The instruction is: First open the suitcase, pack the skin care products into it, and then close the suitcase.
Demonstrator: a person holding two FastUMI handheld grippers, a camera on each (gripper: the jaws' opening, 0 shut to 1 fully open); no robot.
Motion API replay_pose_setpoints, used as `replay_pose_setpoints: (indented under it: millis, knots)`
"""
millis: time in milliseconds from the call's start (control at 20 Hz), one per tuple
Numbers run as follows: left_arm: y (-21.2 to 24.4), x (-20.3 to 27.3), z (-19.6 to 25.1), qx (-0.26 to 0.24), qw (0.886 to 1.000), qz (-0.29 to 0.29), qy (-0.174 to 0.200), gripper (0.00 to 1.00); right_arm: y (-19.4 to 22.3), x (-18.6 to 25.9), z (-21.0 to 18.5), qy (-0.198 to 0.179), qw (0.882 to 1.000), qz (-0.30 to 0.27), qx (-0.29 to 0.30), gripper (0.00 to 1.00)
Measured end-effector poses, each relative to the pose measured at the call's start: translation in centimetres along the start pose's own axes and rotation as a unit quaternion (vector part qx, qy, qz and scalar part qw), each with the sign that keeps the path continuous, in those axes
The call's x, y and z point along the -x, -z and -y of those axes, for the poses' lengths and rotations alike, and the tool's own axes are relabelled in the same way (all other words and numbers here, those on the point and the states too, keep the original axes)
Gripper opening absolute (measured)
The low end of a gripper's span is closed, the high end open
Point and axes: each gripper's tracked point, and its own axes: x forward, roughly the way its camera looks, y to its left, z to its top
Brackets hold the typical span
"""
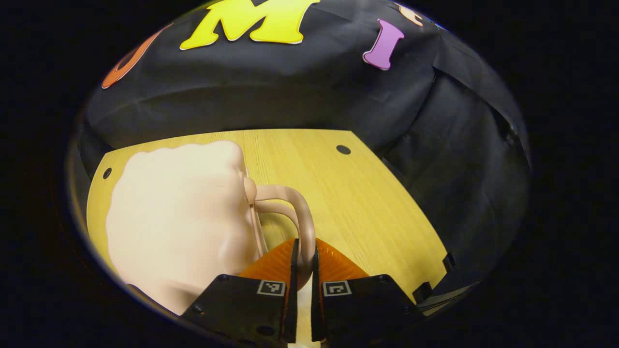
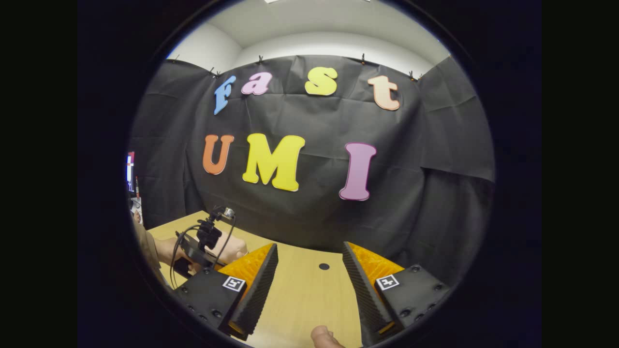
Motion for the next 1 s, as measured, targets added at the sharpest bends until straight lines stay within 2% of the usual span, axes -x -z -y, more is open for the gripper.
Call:
replay_pose_setpoints:
  millis: [50, 150, 250, 300, 350, 400, 450, 500, 550, 600, 650, 700, 800, 850, 900, 950, 1000]
  knots:
    - [-0.1, -0.1, 0.4, -0.013, 1.0, -0.001, -0.002, 0.16, 0.0, -0.1, 0.4, 0.006, 1.0, -0.002, -0.004, 0.77]
    - [-0.8, 0.3, 1.4, -0.017, 1.0, 0.004, 0.009, 0.26, 0.3, -0.5, 0.7, 0.012, 1.0, -0.008, -0.012, 0.78]
    - [-2.4, 1.7, 0.4, 0.004, 0.999, 0.022, -0.025, 0.63, 0.3, -1.0, 1.0, 0.019, 1.0, -0.012, -0.018, 0.8]
    - [-3.5, 3.0, -0.3, 0.019, 0.998, 0.036, -0.043, 0.58, 0.1, -1.2, 1.0, 0.022, 0.999, -0.011, -0.02, 0.8]
    - [-4.7, 4.7, -0.9, 0.036, 0.996, 0.056, -0.06, 0.73, -0.1, -1.4, 0.9, 0.026, 0.999, -0.009, -0.021, 0.8]
    - [-6.1, 6.5, -1.6, 0.047, 0.993, 0.077, -0.073, 0.8, -0.3, -1.7, 0.8, 0.03, 0.999, -0.006, -0.021, 0.8]
    - [-7.3, 8.4, -2.2, 0.048, 0.991, 0.091, -0.086, 0.73, -0.6, -2.0, 0.6, 0.032, 0.999, -0.004, -0.023, 0.8]
    - [-8.2, 10.4, -3.1, 0.043, 0.989, 0.1, -0.104, 0.8, -0.8, -2.3, 0.2, 0.032, 0.999, -0.002, -0.025, 0.8]
    - [-9.2, 12.5, -4.0, 0.036, 0.985, 0.114, -0.124, 0.81, -1.0, -2.6, -0.2, 0.035, 0.999, -0.001, -0.028, 0.8]
    - [-10.4, 14.8, -4.9, 0.024, 0.98, 0.131, -0.145, 0.92, -1.1, -2.9, -0.7, 0.037, 0.999, 0.0, -0.032, 0.8]
    - [-11.7, 17.3, -5.7, 0.012, 0.974, 0.153, -0.165, 0.85, -1.2, -3.3, -1.3, 0.038, 0.999, 0.0, -0.036, 0.8]
    - [-13.2, 19.7, -6.3, -0.002, 0.967, 0.18, -0.178, 0.91, -1.1, -3.6, -1.9, 0.04, 0.998, -0.003, -0.04, 0.8]
    - [-15.9, 24.4, -7.5, -0.019, 0.951, 0.229, -0.206, 0.96, -1.2, -4.1, -3.3, 0.042, 0.998, -0.007, -0.043, 0.8]
    - [-11.3, 21.2, -4.7, -0.021, 0.945, 0.246, -0.215, 0.98, -1.2, -4.3, -4.2, 0.041, 0.998, -0.007, -0.041, 0.8]
    - [-17.3, 28.7, -6.7, -0.028, 0.939, 0.264, -0.22, 0.98, -1.3, -4.4, -5.0, 0.041, 0.998, -0.006, -0.036, 0.8]
    - [-16.8, 28.8, -7.4, -0.034, 0.933, 0.281, -0.222, 0.98, -1.5, -4.5, -5.7, 0.042, 0.999, -0.005, -0.032, 0.8]
    - [-17.5, 28.9, -6.2, -0.041, 0.929, 0.296, -0.22, 0.98, -1.7, -4.4, -6.3, 0.041, 0.999, -0.002, -0.03, 0.8]
